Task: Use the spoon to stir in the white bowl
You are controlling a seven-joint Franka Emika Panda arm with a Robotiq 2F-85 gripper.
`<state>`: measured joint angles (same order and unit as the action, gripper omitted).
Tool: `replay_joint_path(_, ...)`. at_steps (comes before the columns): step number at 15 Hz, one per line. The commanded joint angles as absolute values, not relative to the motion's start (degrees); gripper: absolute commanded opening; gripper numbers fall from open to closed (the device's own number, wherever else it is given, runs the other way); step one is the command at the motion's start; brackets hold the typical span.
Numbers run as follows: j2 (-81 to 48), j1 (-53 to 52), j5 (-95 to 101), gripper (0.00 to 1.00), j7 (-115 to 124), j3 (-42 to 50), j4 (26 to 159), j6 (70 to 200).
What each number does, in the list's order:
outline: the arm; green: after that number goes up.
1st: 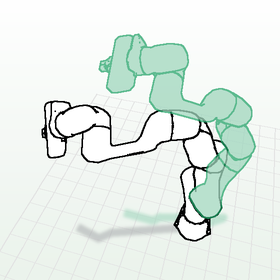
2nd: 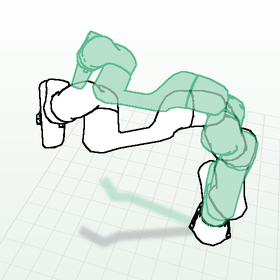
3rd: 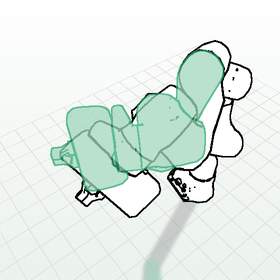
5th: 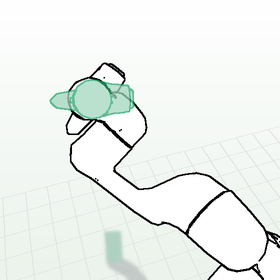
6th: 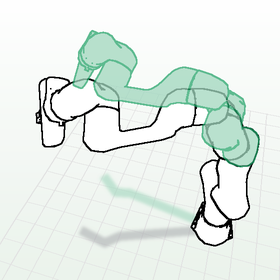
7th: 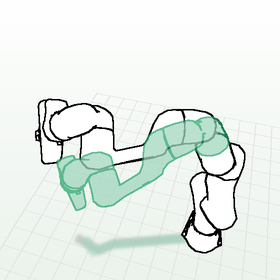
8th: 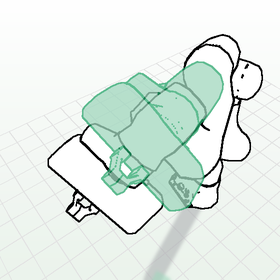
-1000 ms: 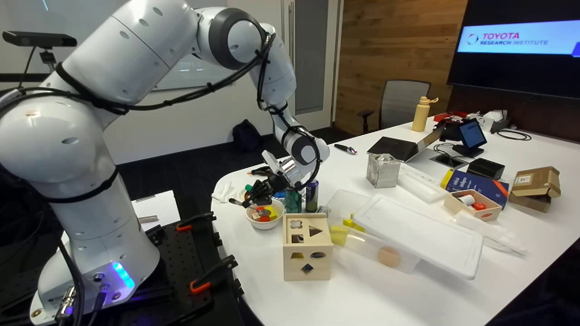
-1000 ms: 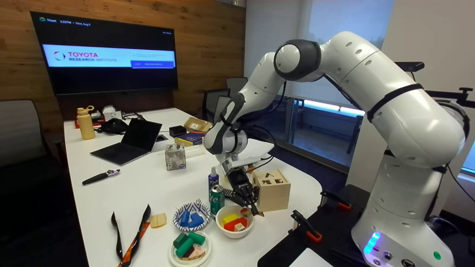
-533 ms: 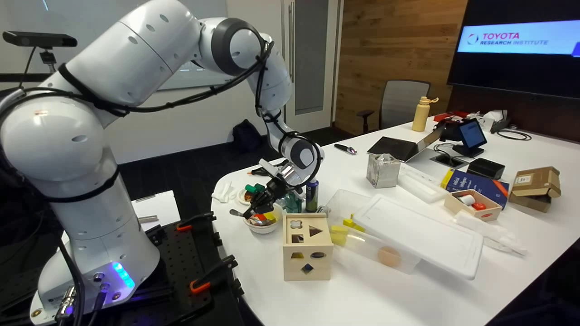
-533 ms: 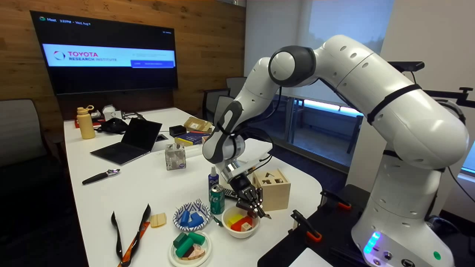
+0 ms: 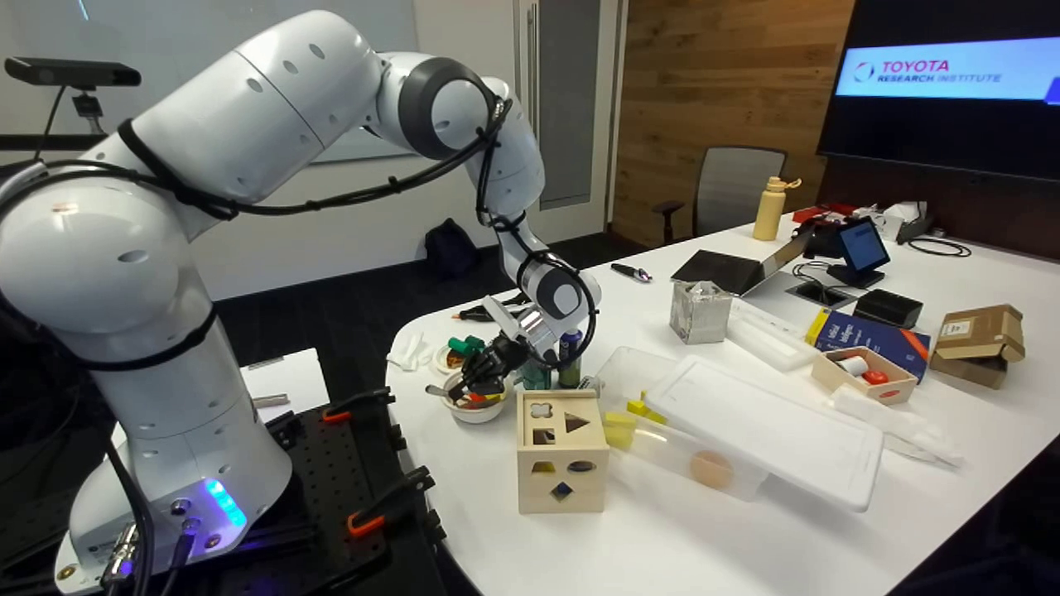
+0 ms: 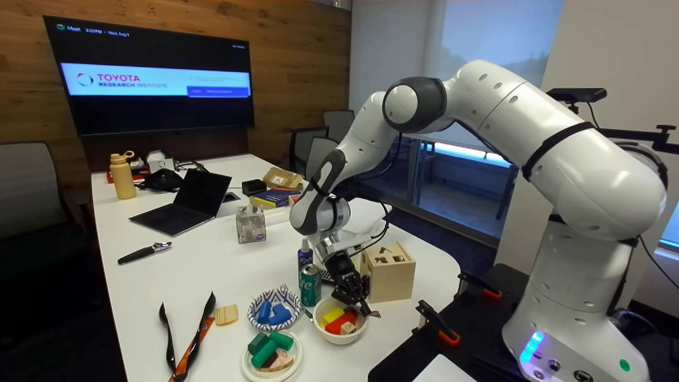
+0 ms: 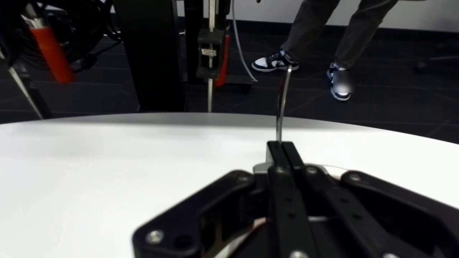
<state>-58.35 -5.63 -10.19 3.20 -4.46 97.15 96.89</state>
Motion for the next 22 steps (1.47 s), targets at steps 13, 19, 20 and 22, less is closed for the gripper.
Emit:
replay_joint_path(13,-54.3,-1.2,-16.5,0.01,-2.0,-6.1,100.4,98.9)
replay_joint_path(19,-56.5,-4.3,-14.0,0.01,1.3,-6.3,97.4,92.0)
replay_joint_path(20,-56.7,-4.5,-13.9,0.01,1.1,-6.3,97.2,92.0)
replay_joint_path(22,-57.4,-4.7,-13.8,0.01,0.3,-6.5,96.7,92.5)
